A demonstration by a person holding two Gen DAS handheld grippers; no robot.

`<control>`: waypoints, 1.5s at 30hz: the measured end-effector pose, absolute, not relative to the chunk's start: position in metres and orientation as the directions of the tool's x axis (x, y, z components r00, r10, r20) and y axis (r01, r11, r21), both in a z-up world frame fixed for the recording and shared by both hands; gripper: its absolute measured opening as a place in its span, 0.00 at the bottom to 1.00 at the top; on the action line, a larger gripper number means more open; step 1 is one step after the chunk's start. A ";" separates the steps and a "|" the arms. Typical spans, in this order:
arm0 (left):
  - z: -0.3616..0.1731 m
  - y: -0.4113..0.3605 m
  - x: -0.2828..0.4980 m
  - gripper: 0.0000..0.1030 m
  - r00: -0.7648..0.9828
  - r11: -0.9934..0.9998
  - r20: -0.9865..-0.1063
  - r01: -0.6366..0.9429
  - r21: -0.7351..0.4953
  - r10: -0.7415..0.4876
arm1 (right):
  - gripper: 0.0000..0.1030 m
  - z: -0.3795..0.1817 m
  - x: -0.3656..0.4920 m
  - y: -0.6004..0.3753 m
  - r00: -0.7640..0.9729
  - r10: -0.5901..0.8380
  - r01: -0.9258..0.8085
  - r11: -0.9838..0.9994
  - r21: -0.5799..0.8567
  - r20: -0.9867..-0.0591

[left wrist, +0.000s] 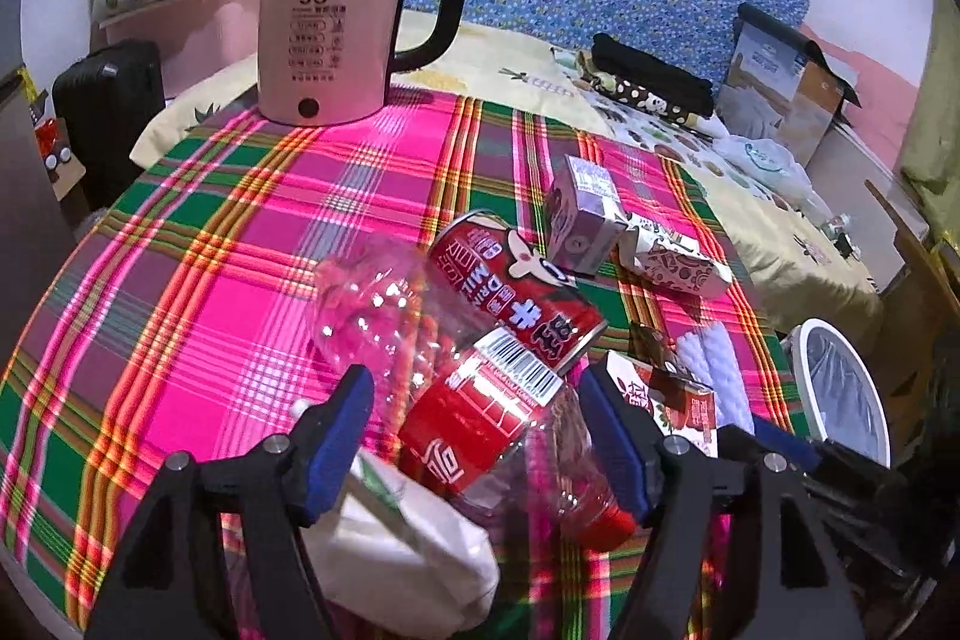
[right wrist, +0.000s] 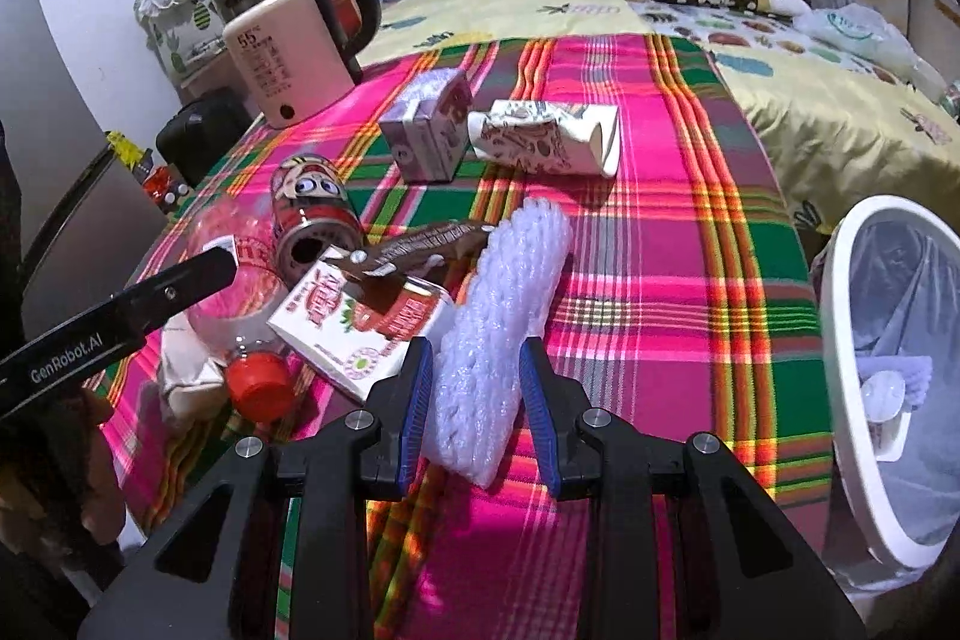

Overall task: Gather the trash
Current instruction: 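Grasp the Coca-Cola bottle with the left tool while the right grasps another white foam sleeve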

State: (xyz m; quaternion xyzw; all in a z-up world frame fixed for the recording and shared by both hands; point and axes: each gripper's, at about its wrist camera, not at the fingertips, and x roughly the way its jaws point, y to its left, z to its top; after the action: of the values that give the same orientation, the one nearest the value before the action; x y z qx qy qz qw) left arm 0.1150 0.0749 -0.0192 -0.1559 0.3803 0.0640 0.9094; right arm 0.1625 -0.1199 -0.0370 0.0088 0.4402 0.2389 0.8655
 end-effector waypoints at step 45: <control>-0.009 0.052 0.109 0.69 0.714 0.970 -0.687 -0.237 -0.052 0.138 | 0.22 -0.024 0.158 -0.151 0.571 0.365 -0.369 0.914 0.167 -0.735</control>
State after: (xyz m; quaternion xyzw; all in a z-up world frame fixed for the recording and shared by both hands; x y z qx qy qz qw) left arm 0.1085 0.0524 -0.0090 -0.0683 0.3645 0.1016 0.9231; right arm 0.1581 -0.1507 -0.0242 -0.0024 0.4139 0.2072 0.8864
